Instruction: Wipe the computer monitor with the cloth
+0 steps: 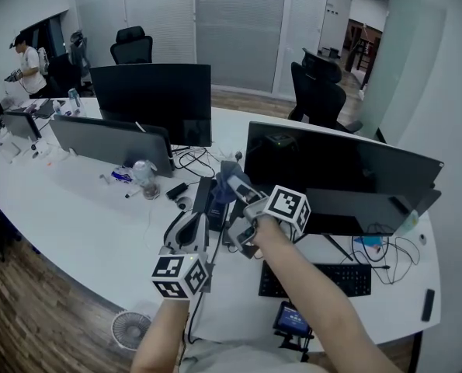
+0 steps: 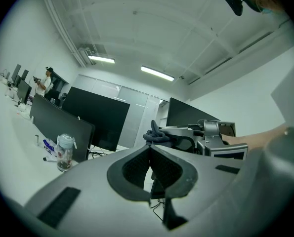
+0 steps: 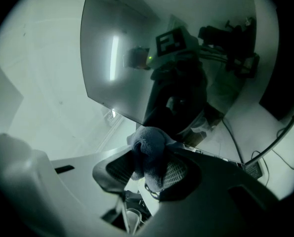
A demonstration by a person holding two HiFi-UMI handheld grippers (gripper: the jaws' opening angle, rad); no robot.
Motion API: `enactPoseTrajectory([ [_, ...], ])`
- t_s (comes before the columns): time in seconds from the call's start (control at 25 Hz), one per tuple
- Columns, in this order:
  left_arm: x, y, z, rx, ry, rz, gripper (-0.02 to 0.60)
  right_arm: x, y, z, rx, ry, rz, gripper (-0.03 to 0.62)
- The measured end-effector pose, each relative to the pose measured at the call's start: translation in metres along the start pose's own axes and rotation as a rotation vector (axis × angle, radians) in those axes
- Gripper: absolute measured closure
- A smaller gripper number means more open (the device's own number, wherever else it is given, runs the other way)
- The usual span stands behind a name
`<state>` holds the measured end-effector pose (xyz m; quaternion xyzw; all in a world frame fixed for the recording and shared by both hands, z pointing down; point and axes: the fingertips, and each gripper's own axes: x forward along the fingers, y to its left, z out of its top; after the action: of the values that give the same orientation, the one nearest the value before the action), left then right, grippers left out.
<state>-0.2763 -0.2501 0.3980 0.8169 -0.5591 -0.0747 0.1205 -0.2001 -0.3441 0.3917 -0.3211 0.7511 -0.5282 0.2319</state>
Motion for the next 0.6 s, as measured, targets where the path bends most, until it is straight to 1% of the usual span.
enactPoseTrajectory([
  [0.32, -0.006, -0.001, 0.006, 0.014, -0.013, 0.005, 0.574, -0.002, 0.008, 0.003, -0.016, -0.001, 0.008, 0.468],
  [0.6, -0.006, -0.007, 0.008, 0.021, -0.012, 0.0, 0.574, -0.002, 0.025, 0.01, -0.045, 0.008, 0.026, 0.468],
])
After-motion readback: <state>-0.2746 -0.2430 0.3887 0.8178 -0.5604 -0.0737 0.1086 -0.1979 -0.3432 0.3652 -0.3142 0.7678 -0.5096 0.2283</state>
